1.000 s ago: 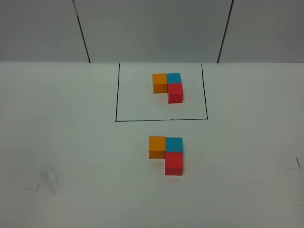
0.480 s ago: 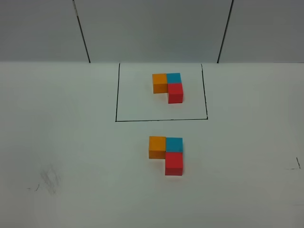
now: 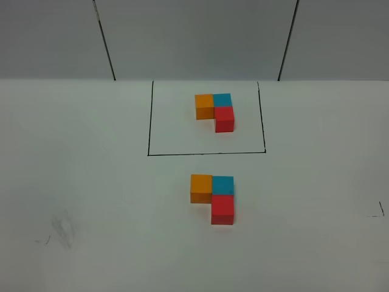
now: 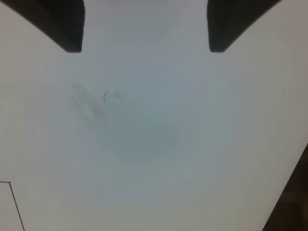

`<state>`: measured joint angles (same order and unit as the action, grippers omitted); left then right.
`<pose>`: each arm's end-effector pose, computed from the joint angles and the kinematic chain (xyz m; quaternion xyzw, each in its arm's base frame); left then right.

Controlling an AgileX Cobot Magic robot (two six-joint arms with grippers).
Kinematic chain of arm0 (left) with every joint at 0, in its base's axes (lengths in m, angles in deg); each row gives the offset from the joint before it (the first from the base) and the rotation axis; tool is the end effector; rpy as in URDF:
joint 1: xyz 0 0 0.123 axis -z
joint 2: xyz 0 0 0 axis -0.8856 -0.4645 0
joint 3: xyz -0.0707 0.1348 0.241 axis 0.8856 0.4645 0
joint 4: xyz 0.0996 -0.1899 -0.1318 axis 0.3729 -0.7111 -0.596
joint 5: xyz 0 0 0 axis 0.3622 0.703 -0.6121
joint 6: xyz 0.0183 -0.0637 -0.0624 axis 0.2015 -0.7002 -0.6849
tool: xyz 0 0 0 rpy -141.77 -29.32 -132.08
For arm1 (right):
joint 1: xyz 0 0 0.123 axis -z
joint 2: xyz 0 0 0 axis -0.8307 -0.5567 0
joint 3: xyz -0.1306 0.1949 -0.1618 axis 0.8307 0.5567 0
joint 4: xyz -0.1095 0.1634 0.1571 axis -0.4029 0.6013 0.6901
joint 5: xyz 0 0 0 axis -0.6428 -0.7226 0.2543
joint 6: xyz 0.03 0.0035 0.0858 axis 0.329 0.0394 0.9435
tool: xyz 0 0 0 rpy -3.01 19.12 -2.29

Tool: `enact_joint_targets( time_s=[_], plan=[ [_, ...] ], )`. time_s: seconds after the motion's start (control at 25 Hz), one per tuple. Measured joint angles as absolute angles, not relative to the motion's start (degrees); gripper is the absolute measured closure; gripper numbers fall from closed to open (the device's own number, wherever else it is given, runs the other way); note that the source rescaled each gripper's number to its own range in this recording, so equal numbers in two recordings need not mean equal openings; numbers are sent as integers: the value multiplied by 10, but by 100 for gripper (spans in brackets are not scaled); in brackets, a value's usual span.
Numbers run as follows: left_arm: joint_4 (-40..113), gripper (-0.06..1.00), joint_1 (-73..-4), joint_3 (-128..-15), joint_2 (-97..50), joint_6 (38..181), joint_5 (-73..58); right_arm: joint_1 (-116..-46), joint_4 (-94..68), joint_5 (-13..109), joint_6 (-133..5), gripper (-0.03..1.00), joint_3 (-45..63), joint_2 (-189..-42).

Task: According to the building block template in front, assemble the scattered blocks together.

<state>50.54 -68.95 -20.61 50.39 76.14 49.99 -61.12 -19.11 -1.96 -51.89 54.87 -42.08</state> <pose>-0.0071 0.0004 0.2783 -0.0417 0.8501 0.0428 0.5232 -0.0173 0.0005 0.3056 -0.1099 0.8102 -0.0145 0.5756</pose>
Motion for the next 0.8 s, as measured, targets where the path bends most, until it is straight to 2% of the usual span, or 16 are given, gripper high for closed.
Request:
enact_joint_targets(
  time_s=[0.36, 0.8],
  plan=[
    [505, 71, -690, -206, 504, 761, 500, -617, -191, -41, -494, 16, 600, -419],
    [505, 71, -690, -206, 504, 761, 500, -617, -191, -41, -494, 34, 602, -419]
  ],
)
